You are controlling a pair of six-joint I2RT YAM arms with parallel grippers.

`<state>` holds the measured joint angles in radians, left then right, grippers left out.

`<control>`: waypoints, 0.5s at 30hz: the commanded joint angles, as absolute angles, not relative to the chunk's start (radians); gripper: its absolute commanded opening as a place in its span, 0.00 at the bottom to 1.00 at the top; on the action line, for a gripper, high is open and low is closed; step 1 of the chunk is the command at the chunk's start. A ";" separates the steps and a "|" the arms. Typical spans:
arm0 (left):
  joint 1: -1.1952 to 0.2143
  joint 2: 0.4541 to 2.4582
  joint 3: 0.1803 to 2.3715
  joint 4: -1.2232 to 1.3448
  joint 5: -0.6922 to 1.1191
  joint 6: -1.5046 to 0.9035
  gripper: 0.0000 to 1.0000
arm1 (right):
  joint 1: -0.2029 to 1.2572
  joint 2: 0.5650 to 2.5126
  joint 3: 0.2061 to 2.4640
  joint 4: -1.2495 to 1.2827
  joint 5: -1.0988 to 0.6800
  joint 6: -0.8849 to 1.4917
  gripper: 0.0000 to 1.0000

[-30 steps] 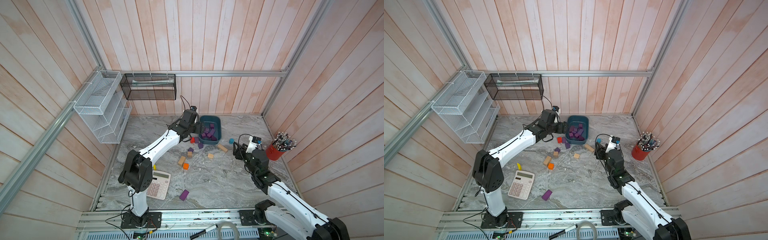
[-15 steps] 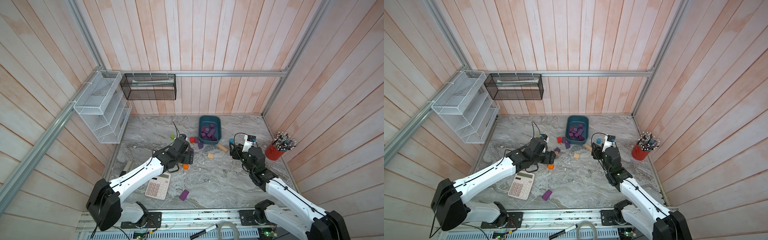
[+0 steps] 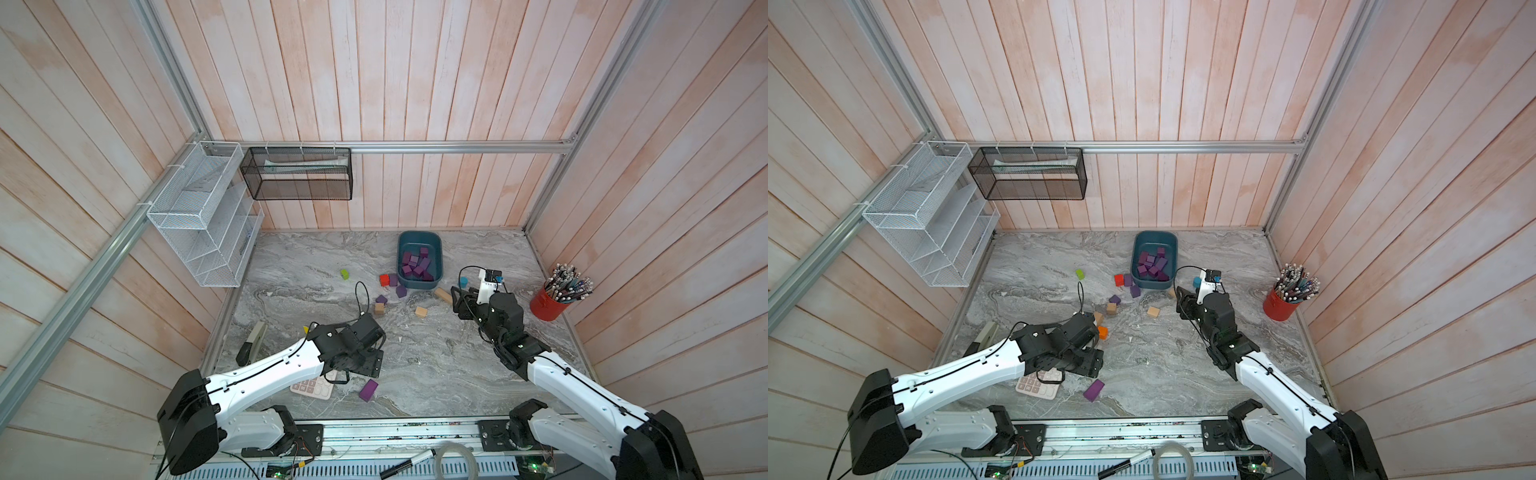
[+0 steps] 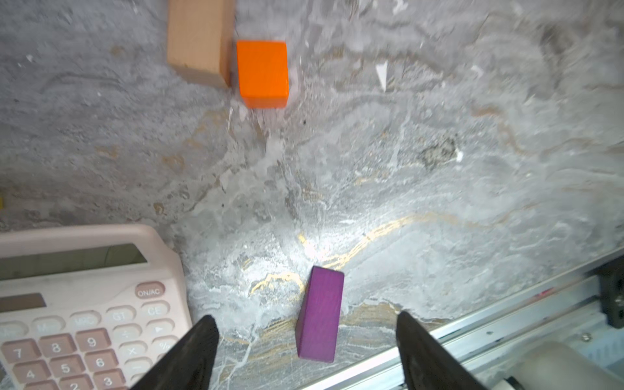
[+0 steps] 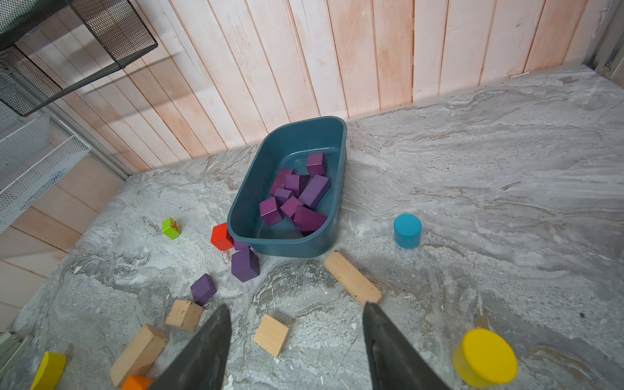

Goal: Pick purple bricks into the storage bin
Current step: Pick up the building block from the center of the board.

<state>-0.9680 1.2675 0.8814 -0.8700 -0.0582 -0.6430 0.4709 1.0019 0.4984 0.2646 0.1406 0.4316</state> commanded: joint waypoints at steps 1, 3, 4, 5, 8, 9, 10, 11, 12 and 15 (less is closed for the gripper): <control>-1.012 1.287 0.845 -0.892 -0.021 -0.698 0.84 | 0.482 0.991 0.520 0.260 0.164 0.413 0.64; -1.032 1.290 0.822 -0.869 -0.005 -0.711 0.84 | 0.483 0.991 0.523 0.260 0.167 0.412 0.64; -1.044 1.292 0.812 -0.861 -0.003 -0.717 0.83 | 0.485 0.992 0.522 0.259 0.166 0.411 0.64; -1.058 1.293 0.805 -0.854 -0.005 -0.722 0.84 | 0.486 0.991 0.524 0.259 0.168 0.409 0.64; -1.072 1.299 0.796 -0.858 -0.008 -0.745 0.82 | 0.490 0.994 0.524 0.261 0.169 0.407 0.64; -1.075 1.299 0.791 -0.858 -0.010 -0.752 0.82 | 0.492 0.996 0.526 0.261 0.170 0.408 0.64; -1.077 1.297 0.783 -0.853 -0.010 -0.762 0.81 | 0.494 0.997 0.527 0.261 0.170 0.406 0.64; -1.079 1.293 0.774 -0.847 -0.006 -0.769 0.80 | 0.495 1.000 0.530 0.262 0.172 0.406 0.64; -1.081 1.291 0.767 -0.843 -0.003 -0.777 0.80 | 0.498 1.003 0.532 0.262 0.173 0.405 0.64; -1.086 1.285 0.751 -0.841 -0.003 -0.793 0.80 | 0.507 1.012 0.541 0.257 0.172 0.402 0.64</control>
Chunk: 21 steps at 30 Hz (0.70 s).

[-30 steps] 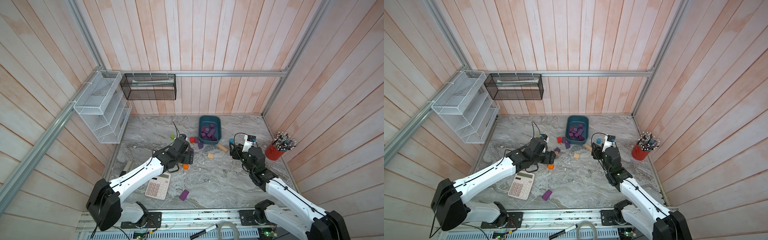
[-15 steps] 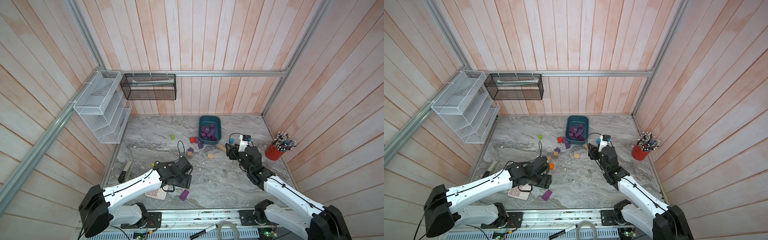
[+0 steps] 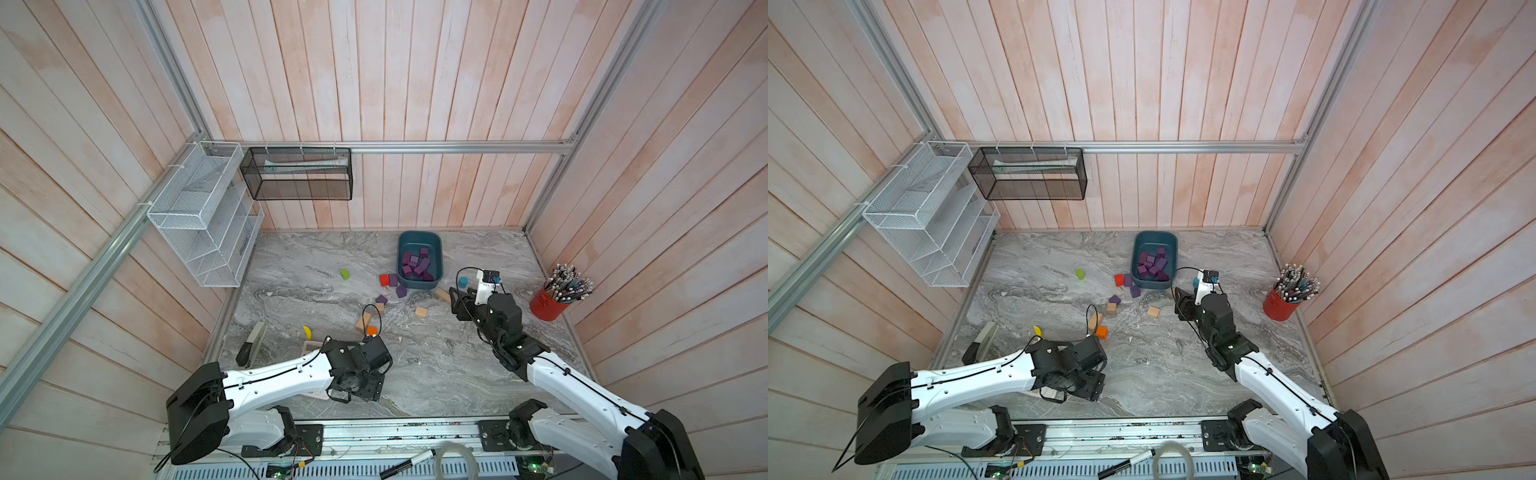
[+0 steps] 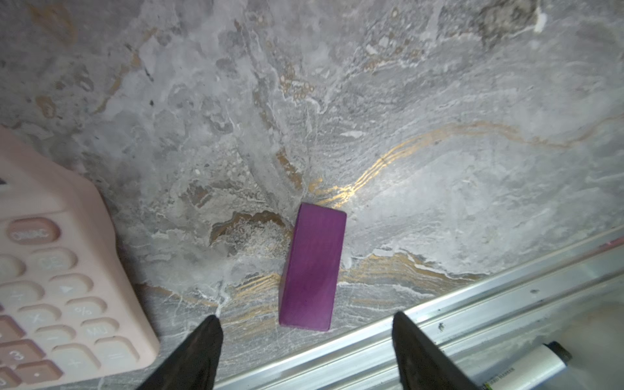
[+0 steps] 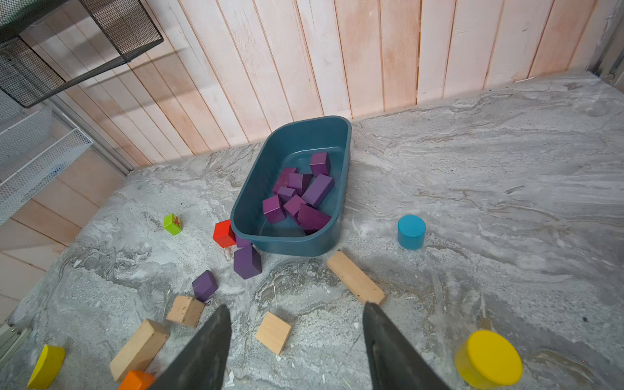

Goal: Pick purple bricks into the storage bin
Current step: Pick up the building block from the center of the board.

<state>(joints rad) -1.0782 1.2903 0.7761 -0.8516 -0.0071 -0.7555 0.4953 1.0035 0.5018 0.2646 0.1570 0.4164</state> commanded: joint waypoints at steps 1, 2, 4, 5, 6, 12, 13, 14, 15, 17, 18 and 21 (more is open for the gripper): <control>-1.089 1.283 0.744 -0.840 -0.005 -0.797 0.80 | 0.511 1.014 0.544 0.256 0.175 0.399 0.64; -1.092 1.282 0.739 -0.835 -0.004 -0.800 0.80 | 0.516 1.012 0.546 0.255 0.179 0.397 0.64; -1.096 1.282 0.728 -0.828 -0.001 -0.805 0.80 | 0.525 1.012 0.550 0.252 0.186 0.393 0.64; -1.100 1.282 0.725 -0.827 -0.002 -0.808 0.80 | 0.529 1.010 0.550 0.251 0.191 0.393 0.64; -1.103 1.283 0.721 -0.823 0.000 -0.810 0.80 | 0.532 1.010 0.552 0.249 0.195 0.390 0.64; -1.109 1.282 0.708 -0.819 0.004 -0.817 0.80 | 0.547 1.005 0.553 0.248 0.214 0.389 0.64; -1.111 1.282 0.710 -0.823 0.000 -0.819 0.80 | 0.549 1.007 0.552 0.248 0.214 0.388 0.64; -1.111 1.282 0.709 -0.823 -0.001 -0.820 0.80 | 0.551 1.008 0.552 0.246 0.218 0.387 0.64; -1.111 1.282 0.709 -0.821 -0.003 -0.819 0.80 | 0.554 1.008 0.555 0.246 0.221 0.385 0.64; -1.112 1.291 0.713 -0.818 -0.016 -0.816 0.80 | 0.556 1.007 0.552 0.243 0.227 0.381 0.64; -1.112 1.299 0.716 -0.815 -0.018 -0.813 0.80 | 0.556 1.006 0.552 0.244 0.228 0.382 0.64; -1.111 1.332 0.728 -0.780 -0.005 -0.795 0.80 | 0.556 1.005 0.549 0.246 0.231 0.380 0.64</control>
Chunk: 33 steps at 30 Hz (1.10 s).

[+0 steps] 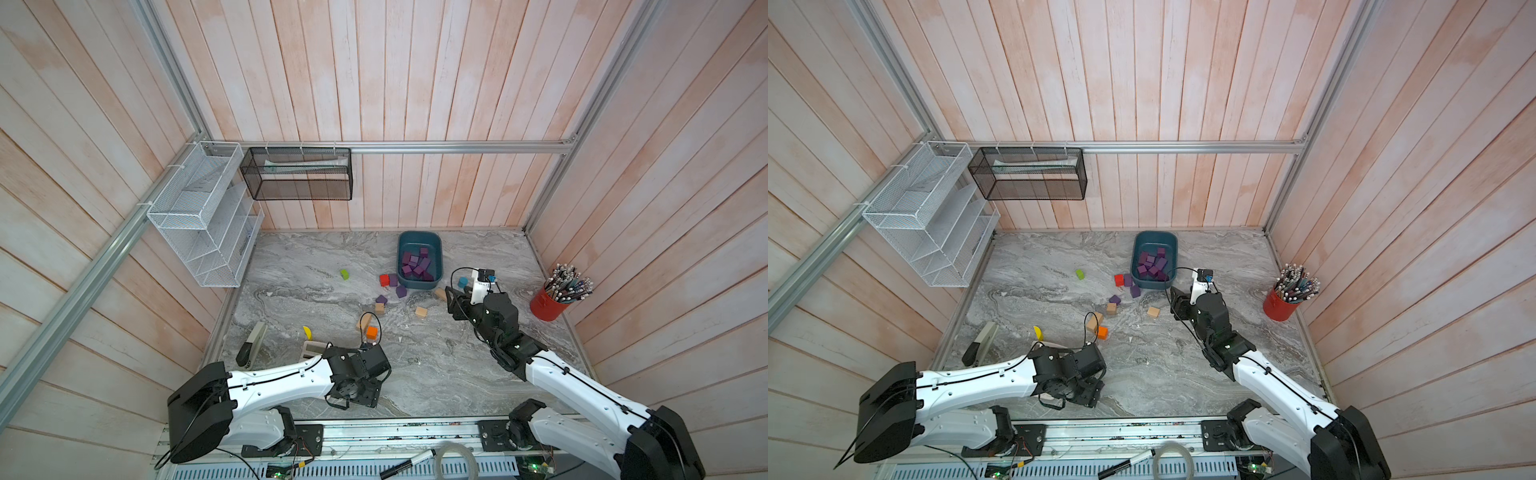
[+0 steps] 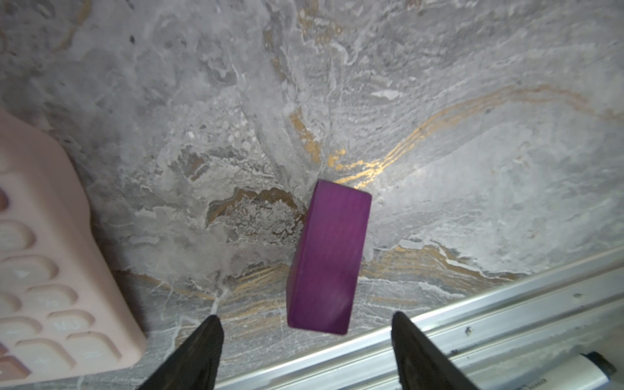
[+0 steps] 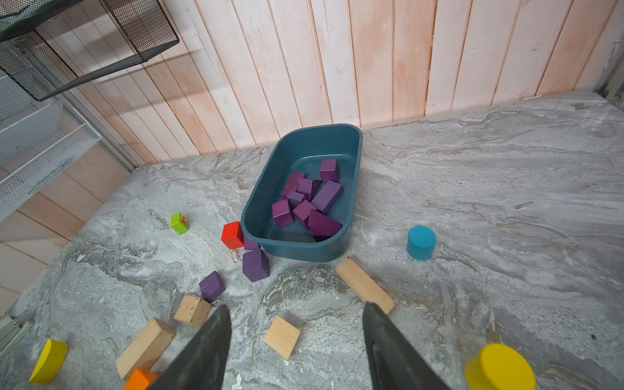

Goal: Pick purple bricks into the storage bin
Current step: Pick up the building block from the center of the board.

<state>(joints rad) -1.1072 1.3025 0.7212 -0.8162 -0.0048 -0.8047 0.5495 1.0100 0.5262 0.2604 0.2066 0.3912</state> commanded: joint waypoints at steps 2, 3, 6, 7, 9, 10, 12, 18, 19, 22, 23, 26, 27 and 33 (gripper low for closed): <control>-1.112 1.359 0.740 -0.765 -0.006 -0.784 0.80 | 0.558 1.006 0.547 0.247 0.233 0.380 0.64; -1.111 1.370 0.745 -0.762 -0.010 -0.778 0.80 | 0.558 1.006 0.547 0.246 0.232 0.379 0.64; -1.109 1.402 0.753 -0.752 -0.016 -0.766 0.78 | 0.557 1.002 0.544 0.247 0.233 0.376 0.64; -1.109 1.415 0.756 -0.751 -0.018 -0.763 0.78 | 0.557 1.001 0.545 0.247 0.234 0.376 0.64; -1.109 1.435 0.760 -0.749 -0.021 -0.757 0.76 | 0.557 1.000 0.542 0.247 0.235 0.377 0.64; -1.109 1.446 0.764 -0.750 -0.023 -0.754 0.75 | 0.558 1.001 0.541 0.248 0.236 0.377 0.64; -1.109 1.457 0.770 -0.751 -0.022 -0.750 0.72 | 0.557 1.002 0.539 0.251 0.237 0.377 0.64; -1.109 1.458 0.773 -0.770 -0.007 -0.747 0.58 | 0.557 1.014 0.536 0.257 0.239 0.377 0.64; -1.109 1.456 0.772 -0.774 -0.005 -0.747 0.55 | 0.558 1.014 0.537 0.258 0.241 0.377 0.64; -1.109 1.460 0.769 -0.779 0.007 -0.746 0.50 | 0.557 1.015 0.534 0.260 0.245 0.376 0.64; -1.109 1.463 0.770 -0.779 0.008 -0.746 0.48 | 0.557 1.015 0.533 0.262 0.248 0.376 0.64; -1.109 1.477 0.774 -0.779 0.014 -0.741 0.42 | 0.558 1.016 0.532 0.265 0.251 0.375 0.64; -1.110 1.482 0.777 -0.779 0.014 -0.738 0.41 | 0.558 1.016 0.531 0.266 0.252 0.375 0.64; -1.111 1.516 0.804 -0.781 0.012 -0.730 0.34 | 0.558 1.016 0.526 0.272 0.260 0.371 0.64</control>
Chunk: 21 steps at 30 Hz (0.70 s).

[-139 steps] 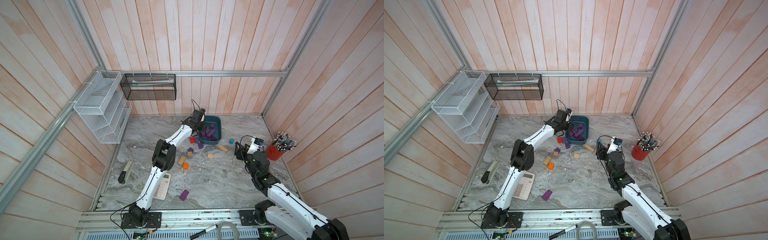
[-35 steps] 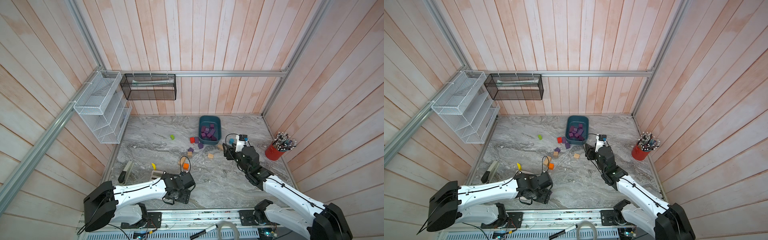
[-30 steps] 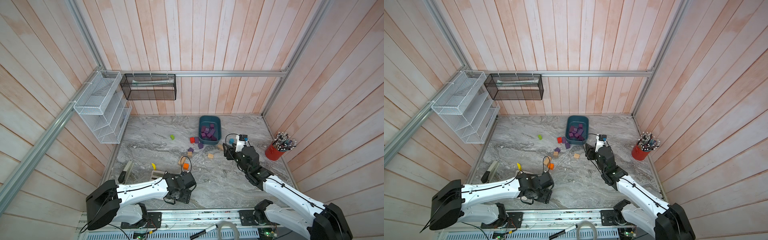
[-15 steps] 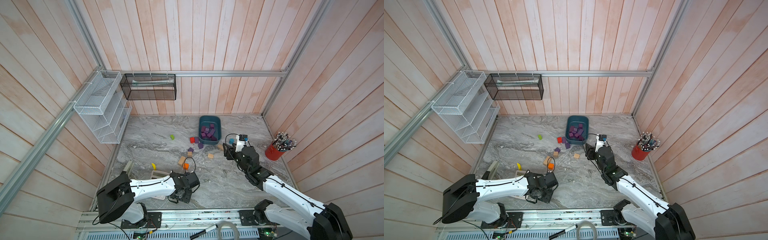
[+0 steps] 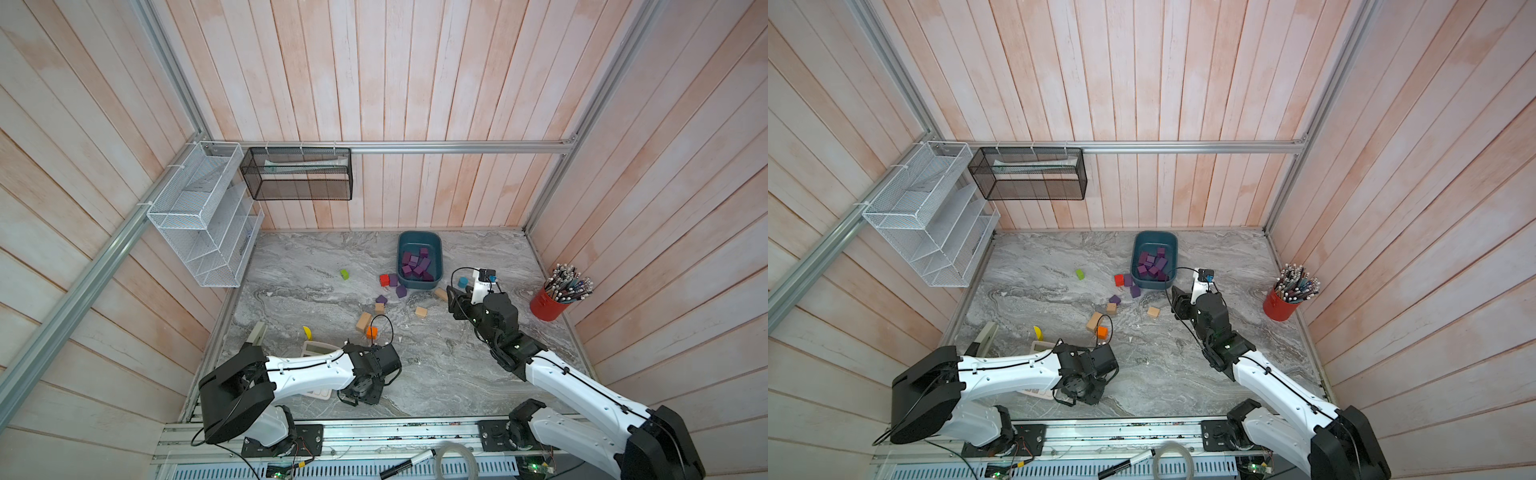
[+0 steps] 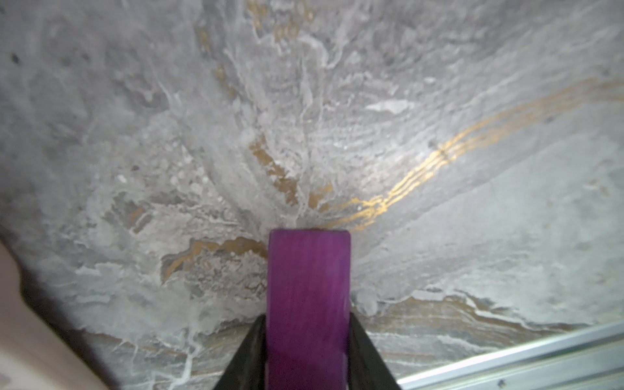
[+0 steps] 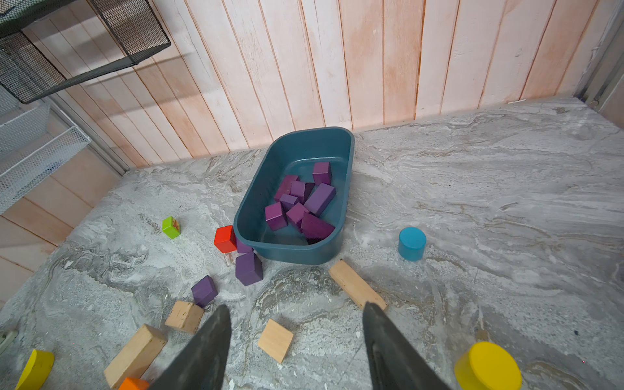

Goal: Pick purple bricks into the storage bin
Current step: Pick up the building block from the center of the board.

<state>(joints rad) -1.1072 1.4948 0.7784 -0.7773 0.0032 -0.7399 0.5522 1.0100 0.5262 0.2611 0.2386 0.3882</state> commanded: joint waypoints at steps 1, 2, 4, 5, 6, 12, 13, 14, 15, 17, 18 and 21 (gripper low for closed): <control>-1.111 1.520 0.808 -0.784 0.008 -0.729 0.32 | 0.557 1.016 0.525 0.273 0.262 0.371 0.64; -1.111 1.522 0.813 -0.783 0.004 -0.729 0.31 | 0.558 1.016 0.523 0.273 0.265 0.369 0.64; -1.111 1.527 0.828 -0.785 -0.003 -0.723 0.32 | 0.557 1.018 0.521 0.281 0.269 0.369 0.64; -1.111 1.526 0.835 -0.783 -0.011 -0.721 0.31 | 0.557 1.022 0.520 0.284 0.269 0.369 0.64; -1.111 1.527 0.841 -0.780 -0.016 -0.718 0.31 | 0.557 1.027 0.522 0.284 0.270 0.370 0.64; -1.109 1.522 0.888 -0.748 -0.037 -0.678 0.30 | 0.557 1.048 0.551 0.249 0.283 0.375 0.64; -1.109 1.528 0.906 -0.742 -0.035 -0.665 0.29 | 0.557 1.044 0.562 0.229 0.292 0.375 0.64; -1.109 1.536 0.924 -0.740 -0.033 -0.651 0.29 | 0.557 1.036 0.571 0.208 0.305 0.382 0.64; -1.108 1.546 0.943 -0.738 -0.034 -0.639 0.29 | 0.557 1.027 0.576 0.190 0.312 0.391 0.64; -1.100 1.572 0.987 -0.722 -0.017 -0.605 0.29 | 0.557 0.999 0.588 0.153 0.323 0.407 0.64; -1.093 1.586 1.009 -0.717 -0.005 -0.590 0.29 | 0.558 0.987 0.598 0.126 0.333 0.418 0.64; -1.078 1.652 1.117 -0.730 0.008 -0.531 0.29 | 0.556 0.971 0.640 0.025 0.349 0.428 0.64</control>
